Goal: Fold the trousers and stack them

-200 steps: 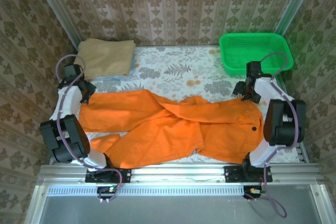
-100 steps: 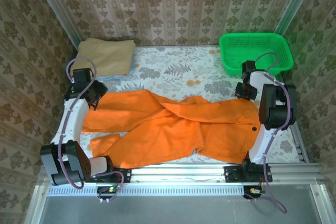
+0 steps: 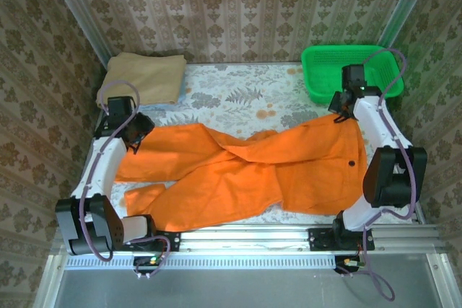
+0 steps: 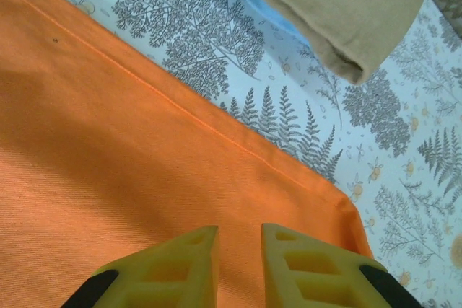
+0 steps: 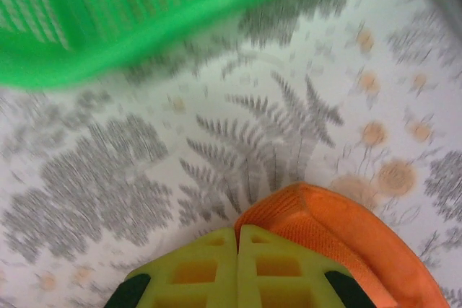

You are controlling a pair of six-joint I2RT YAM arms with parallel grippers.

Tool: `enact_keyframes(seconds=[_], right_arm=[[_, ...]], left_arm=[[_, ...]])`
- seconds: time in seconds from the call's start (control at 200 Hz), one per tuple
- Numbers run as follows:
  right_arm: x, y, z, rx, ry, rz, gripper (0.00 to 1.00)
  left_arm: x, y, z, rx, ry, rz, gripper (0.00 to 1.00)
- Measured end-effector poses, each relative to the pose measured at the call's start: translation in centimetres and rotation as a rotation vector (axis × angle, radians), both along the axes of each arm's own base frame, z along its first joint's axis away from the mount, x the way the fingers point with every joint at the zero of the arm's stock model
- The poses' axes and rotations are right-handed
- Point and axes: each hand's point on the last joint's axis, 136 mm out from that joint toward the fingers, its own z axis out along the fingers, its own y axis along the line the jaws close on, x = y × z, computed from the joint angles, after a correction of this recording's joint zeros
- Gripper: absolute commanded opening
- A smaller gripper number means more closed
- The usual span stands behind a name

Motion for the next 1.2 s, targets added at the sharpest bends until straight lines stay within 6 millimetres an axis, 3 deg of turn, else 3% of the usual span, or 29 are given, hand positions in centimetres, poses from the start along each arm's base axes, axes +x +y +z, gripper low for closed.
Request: enact_keyframes(seconds=[0.06, 0.13, 0.35, 0.485, 0.51, 0.515, 0.54, 0.6, 0.69, 0.77, 0.86, 0.88, 0.97, 1.045, 1.105, 1.2], right_arm=[[0.9, -1.1, 1.1, 0.001, -0.033, -0.032, 0.00], [1.8, -2.5, 1.0, 0.007, -0.043, -0.073, 0.00], [2.0, -6.6, -3.5, 0.048, 0.023, -0.218, 0.00], [2.5, -8.6, -4.0, 0.059, 0.018, -0.280, 0.00], [2.8, -8.9, -3.8, 0.058, 0.009, -0.284, 0.07], [2.9, -9.0, -3.7, 0.058, 0.007, -0.285, 0.14], [3.4, -9.2, -3.5, 0.058, -0.002, -0.289, 0.26], [4.6, -9.6, -2.9, 0.058, -0.028, -0.290, 0.49], [6.1, -9.9, -1.7, 0.054, -0.065, -0.284, 0.58], [6.1, -9.4, -1.1, 0.050, -0.078, -0.270, 0.63], [4.9, -8.0, -0.5, 0.049, -0.080, -0.248, 0.64], [4.4, -7.6, -0.3, 0.050, -0.078, -0.243, 0.69], [1.5, -5.0, 0.8, 0.057, -0.103, -0.207, 0.70], [-1.0, -1.2, 1.4, 0.067, -0.121, -0.138, 0.69], [-2.4, 2.9, 1.1, 0.103, -0.122, -0.042, 0.65], [-4.2, 9.2, -2.0, 0.196, -0.054, 0.102, 0.62]], left_arm=[[0.0, -0.1, -0.1, 0.002, 0.002, -0.004, 0.22], [0.0, -0.3, 0.0, 0.004, -0.002, -0.011, 0.22], [0.1, -1.2, 0.1, 0.007, -0.011, -0.042, 0.23], [0.1, -2.0, 0.0, 0.008, -0.010, -0.065, 0.23], [0.1, -2.1, -0.1, 0.008, -0.008, -0.069, 0.23], [0.1, -2.2, -0.1, 0.007, -0.007, -0.072, 0.23], [0.1, -2.4, -0.2, 0.008, -0.004, -0.076, 0.23], [0.2, -2.8, -0.5, 0.008, 0.004, -0.088, 0.24], [0.1, -3.4, -0.6, 0.012, 0.007, -0.104, 0.27], [0.0, -3.7, -0.7, 0.015, 0.009, -0.112, 0.29], [-0.4, -4.2, -1.4, 0.013, 0.026, -0.115, 0.33], [-0.5, -4.3, -1.7, 0.012, 0.033, -0.113, 0.33], [-1.6, -5.0, -3.5, 0.000, 0.081, -0.111, 0.33], [-2.4, -5.4, -5.7, -0.020, 0.134, -0.102, 0.32], [-2.9, -5.6, -7.6, -0.037, 0.185, -0.088, 0.31], [-3.6, -5.8, -10.2, -0.059, 0.261, -0.066, 0.30]])
